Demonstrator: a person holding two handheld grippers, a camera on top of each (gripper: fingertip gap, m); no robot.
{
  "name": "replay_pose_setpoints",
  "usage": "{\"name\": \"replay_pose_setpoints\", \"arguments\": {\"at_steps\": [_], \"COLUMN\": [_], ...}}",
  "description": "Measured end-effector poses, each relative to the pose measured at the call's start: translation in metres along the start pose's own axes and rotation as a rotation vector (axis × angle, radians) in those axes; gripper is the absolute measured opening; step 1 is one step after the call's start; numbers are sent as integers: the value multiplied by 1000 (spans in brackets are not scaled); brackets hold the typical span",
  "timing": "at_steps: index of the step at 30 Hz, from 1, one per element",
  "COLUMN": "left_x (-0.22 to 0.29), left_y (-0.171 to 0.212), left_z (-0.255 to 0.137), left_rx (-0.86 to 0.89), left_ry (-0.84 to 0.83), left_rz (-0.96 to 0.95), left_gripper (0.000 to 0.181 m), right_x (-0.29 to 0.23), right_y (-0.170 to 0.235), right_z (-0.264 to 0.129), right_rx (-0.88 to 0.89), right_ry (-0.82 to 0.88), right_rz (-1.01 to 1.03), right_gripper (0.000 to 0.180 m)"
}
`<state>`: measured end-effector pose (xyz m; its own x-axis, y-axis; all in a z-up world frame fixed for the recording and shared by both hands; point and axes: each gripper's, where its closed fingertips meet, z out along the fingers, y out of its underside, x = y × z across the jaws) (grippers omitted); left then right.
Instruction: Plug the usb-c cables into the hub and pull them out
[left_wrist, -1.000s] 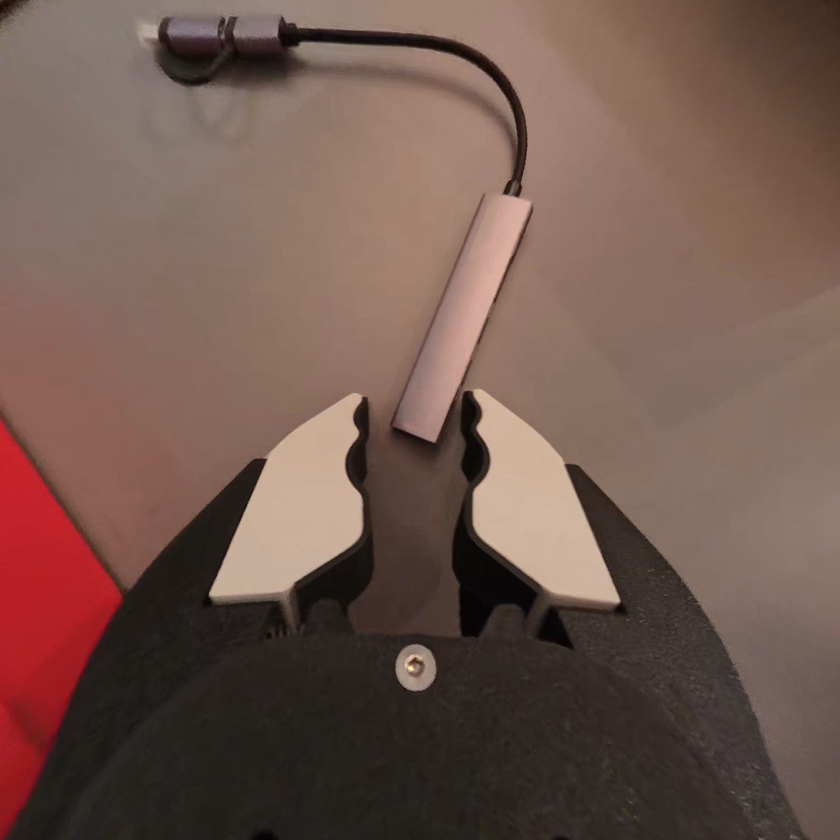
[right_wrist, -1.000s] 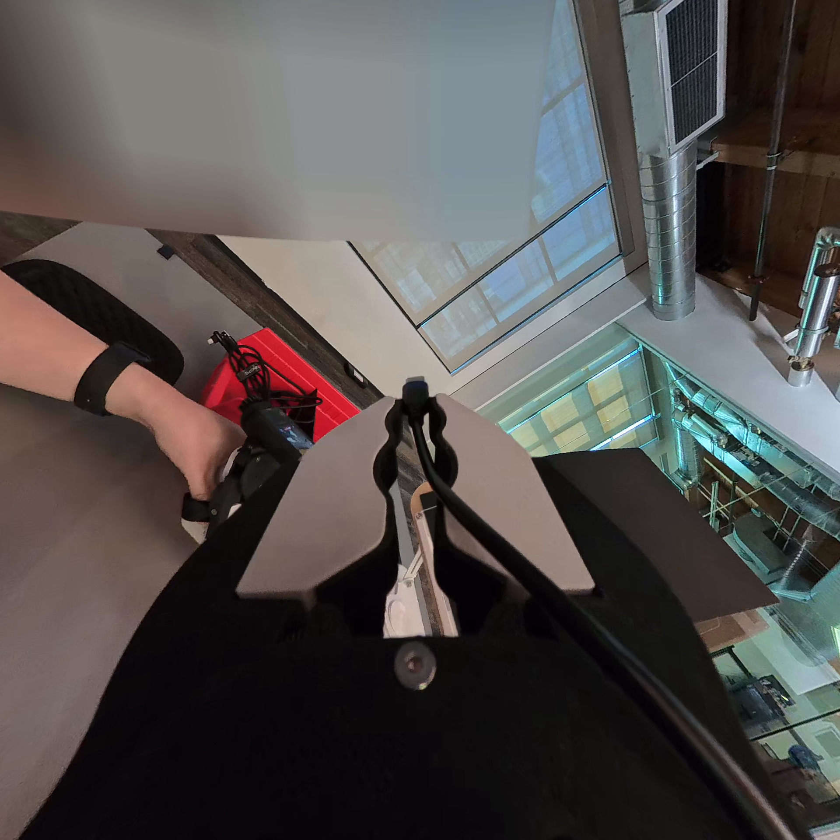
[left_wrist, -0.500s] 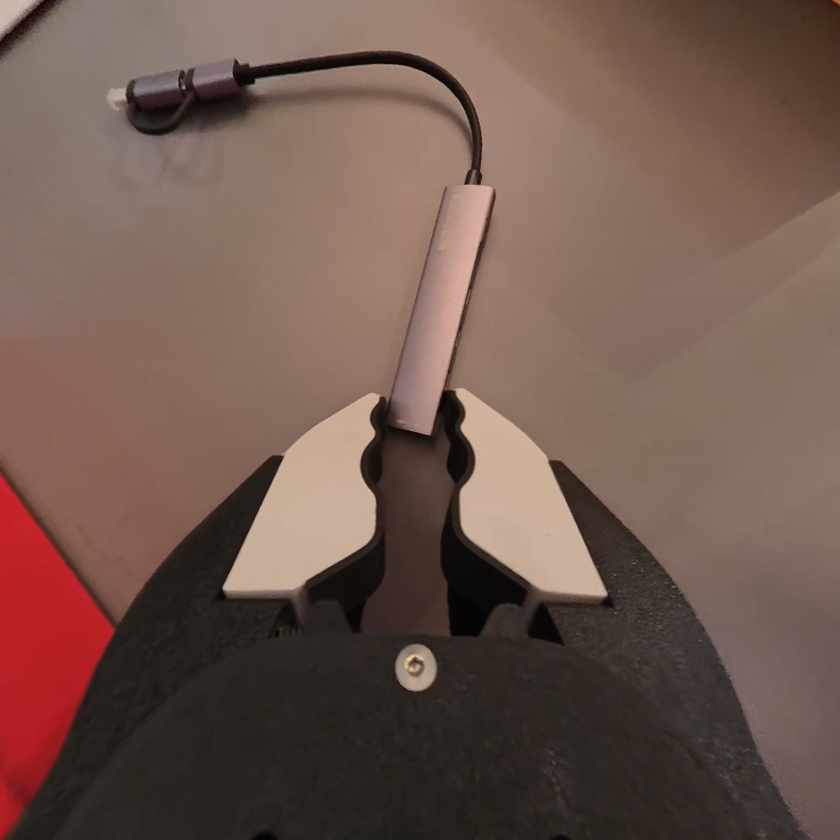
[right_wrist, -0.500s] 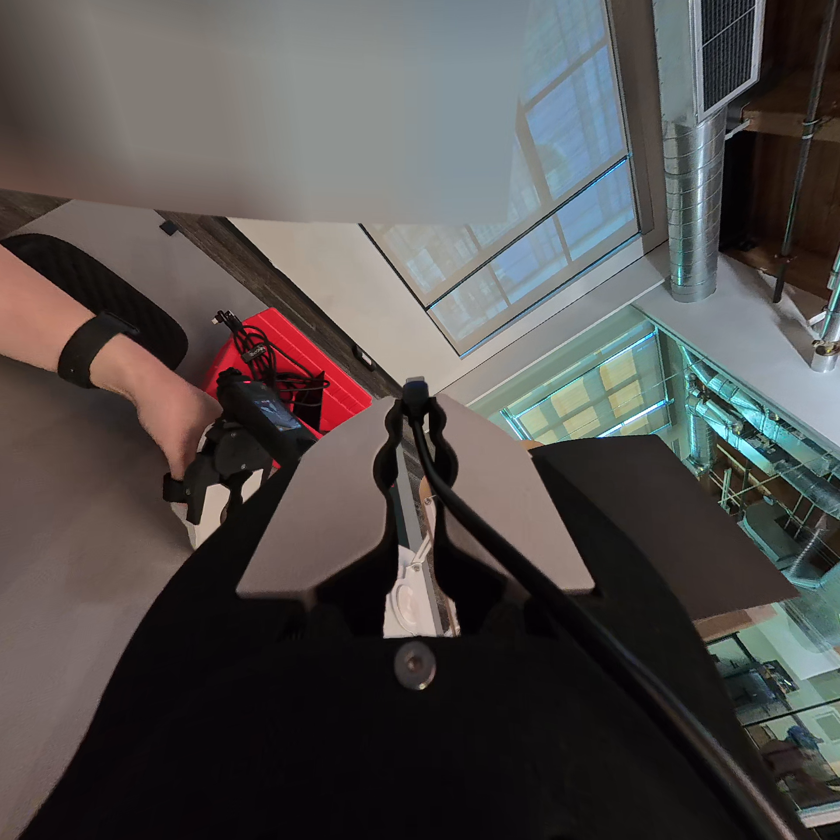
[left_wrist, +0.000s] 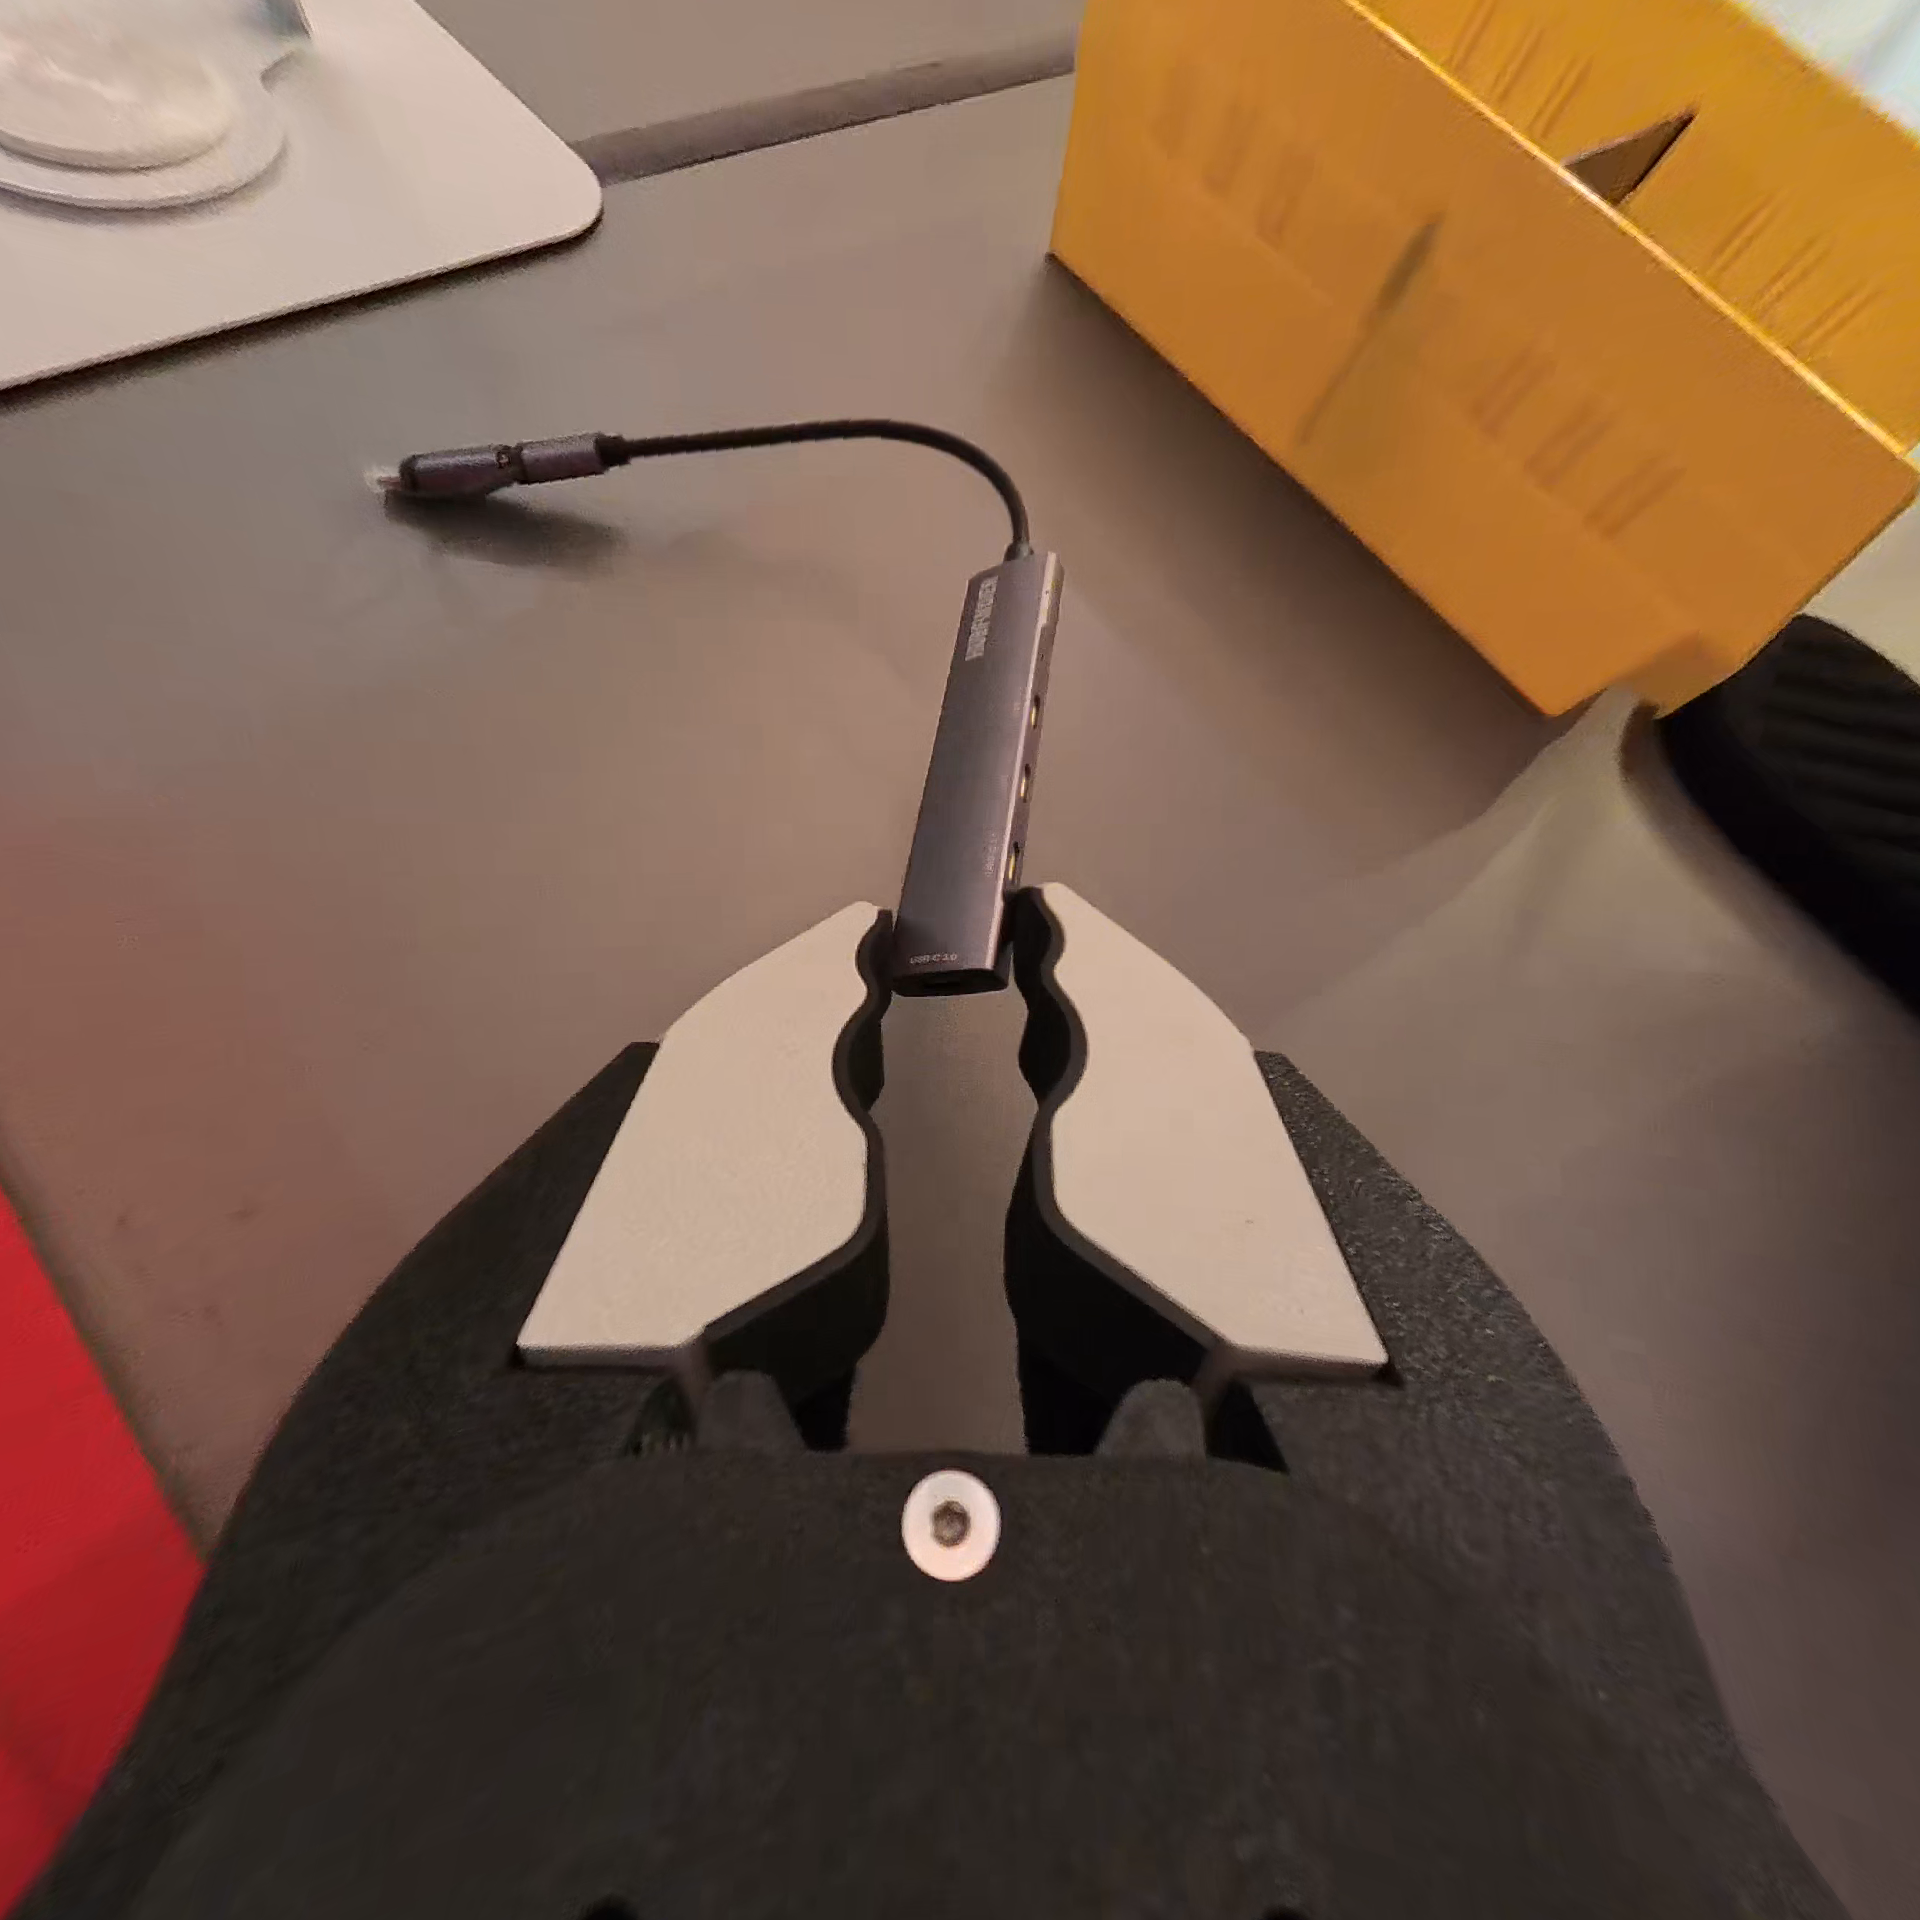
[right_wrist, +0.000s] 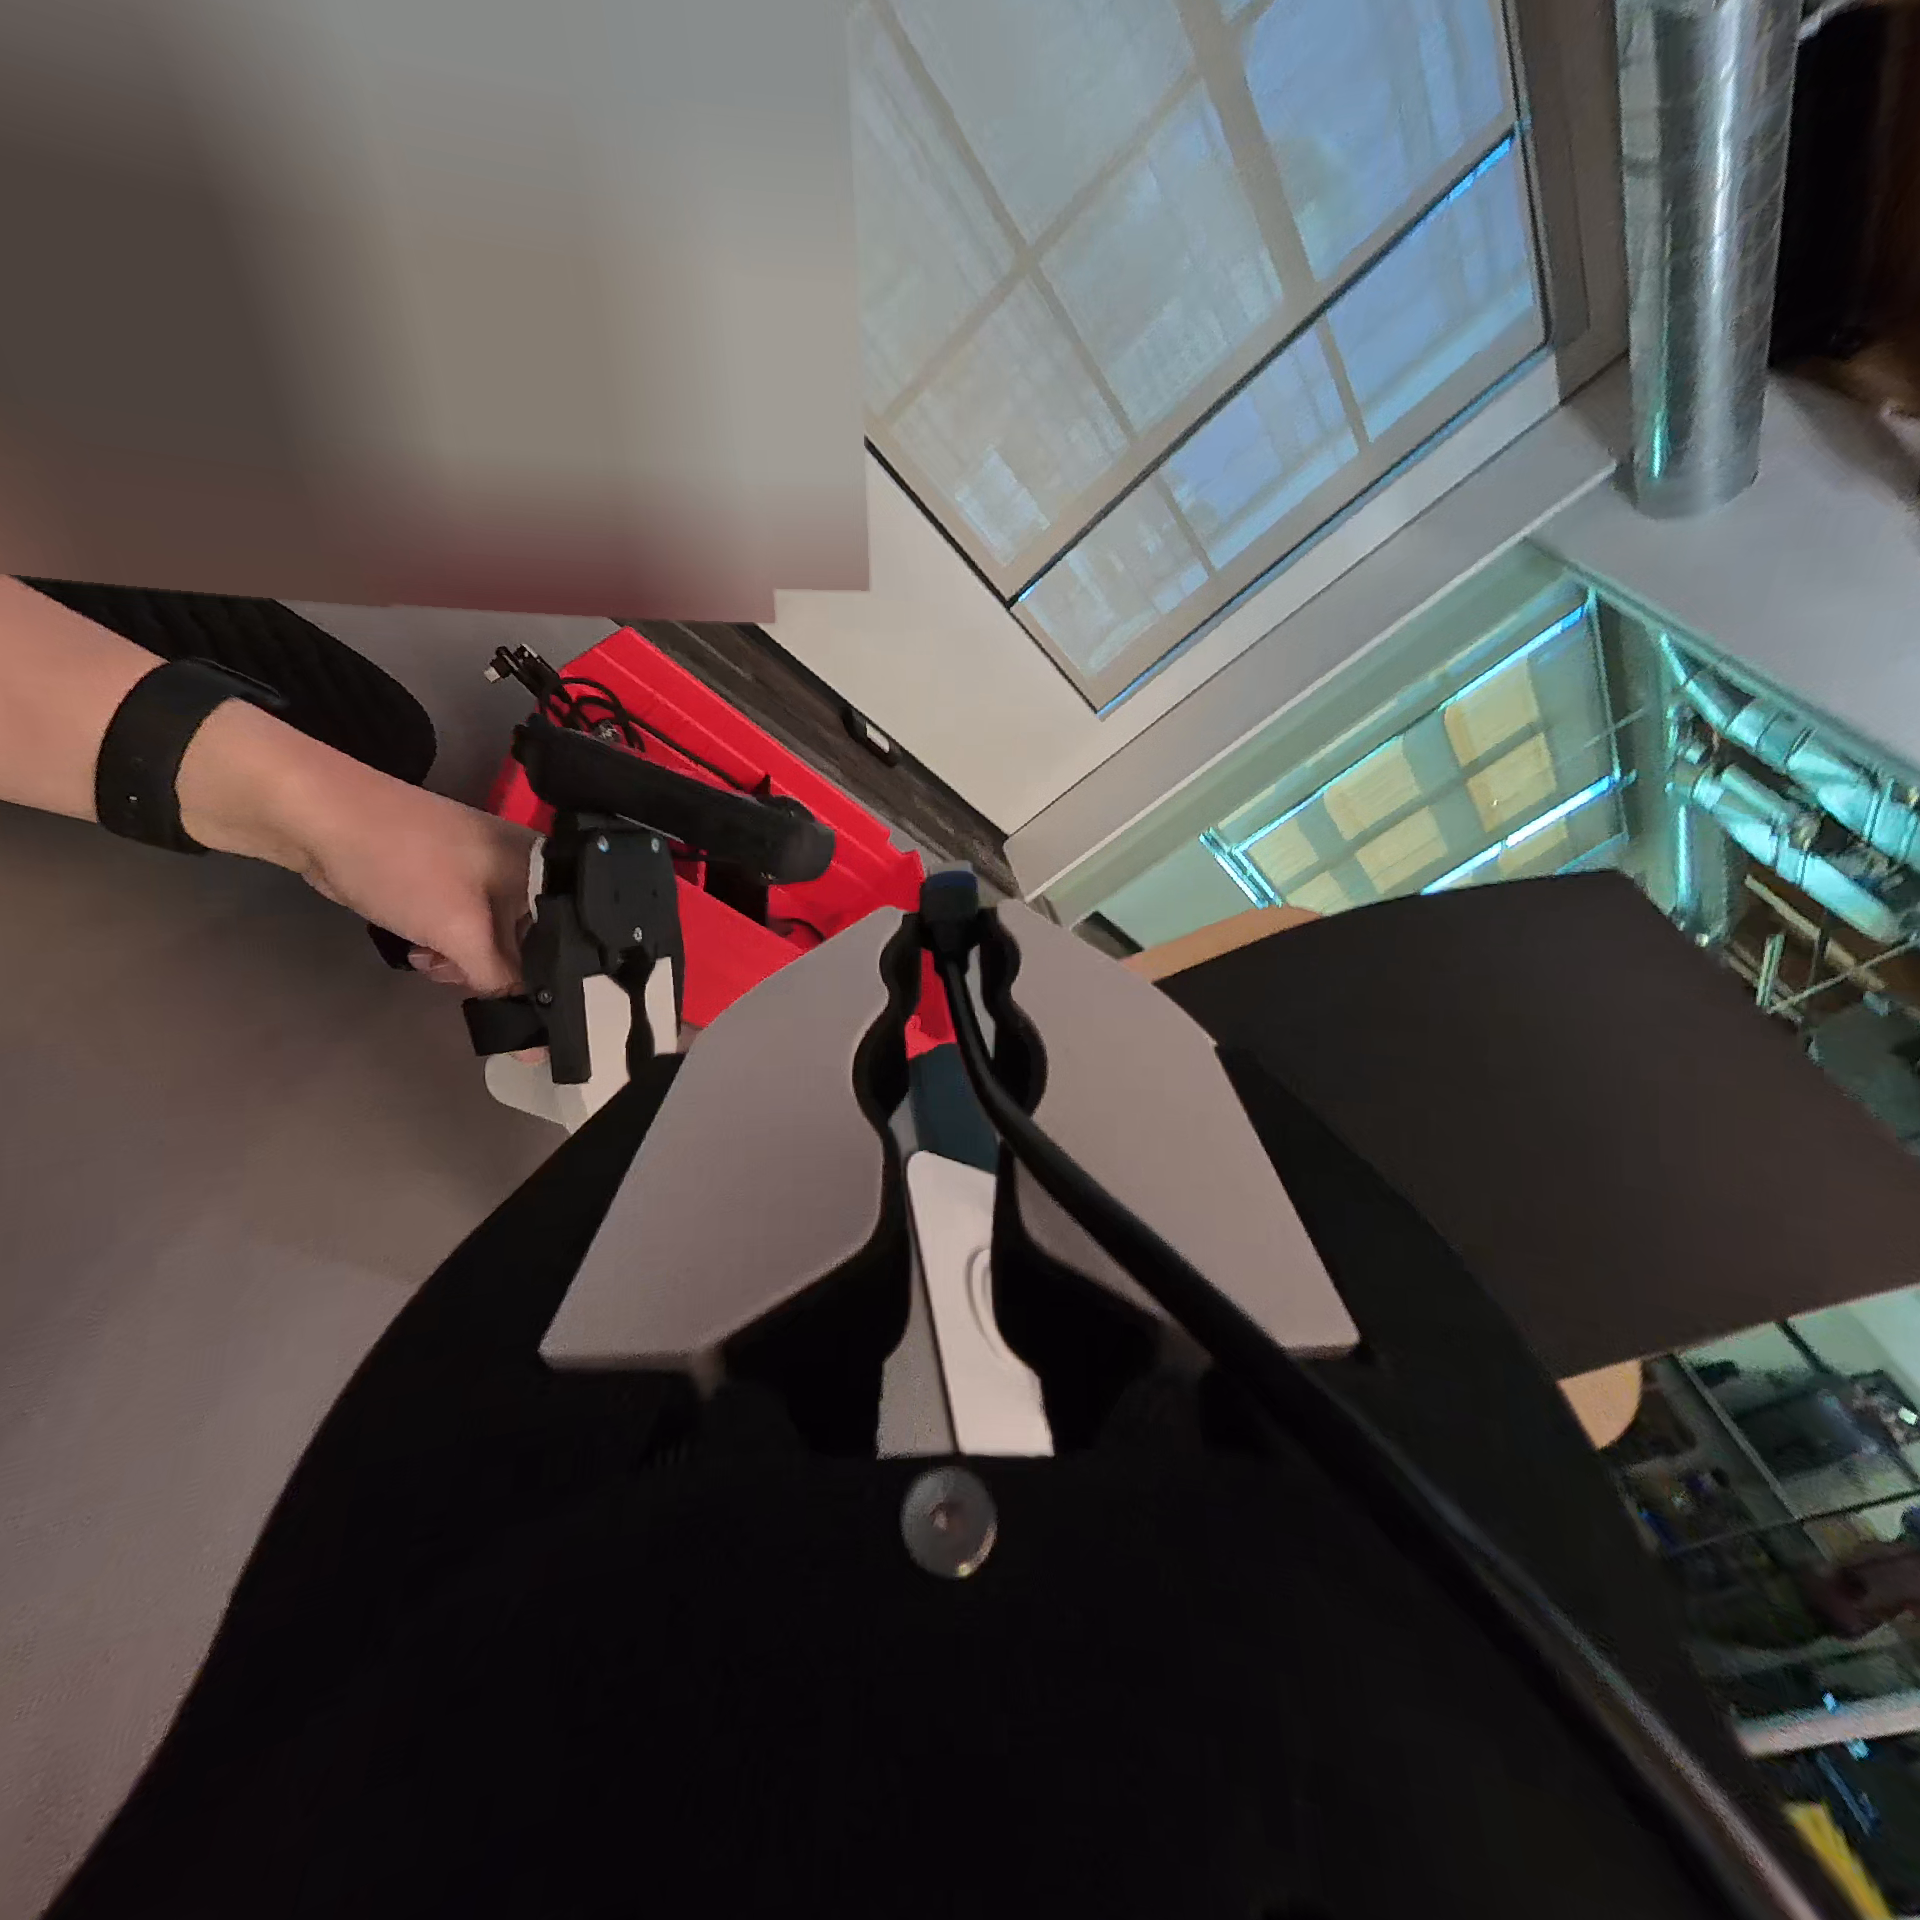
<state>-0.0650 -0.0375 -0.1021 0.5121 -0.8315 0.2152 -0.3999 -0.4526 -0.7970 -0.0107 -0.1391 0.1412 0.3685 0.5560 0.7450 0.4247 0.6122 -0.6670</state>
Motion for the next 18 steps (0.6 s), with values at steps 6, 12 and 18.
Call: {"name": "replay_pose_setpoints", "arguments": {"at_steps": [6,12,18], "left_x": [4,2,1], "left_y": [-21,-22,-25], "left_z": [-15,-19,-22], "left_rx": [148,159,171], "left_ry": [2,17,-31], "left_rz": [2,-16,48], "left_gripper": [9,9,8], "right_x": [-4,-7,-22], "right_y": [25,57,71], "right_z": [23,39,49], "right_rx": [-86,-173,-223], "right_ry": [-2,-18,-74], "right_rz": [101,241,260], "right_gripper": [12,12,12]}}
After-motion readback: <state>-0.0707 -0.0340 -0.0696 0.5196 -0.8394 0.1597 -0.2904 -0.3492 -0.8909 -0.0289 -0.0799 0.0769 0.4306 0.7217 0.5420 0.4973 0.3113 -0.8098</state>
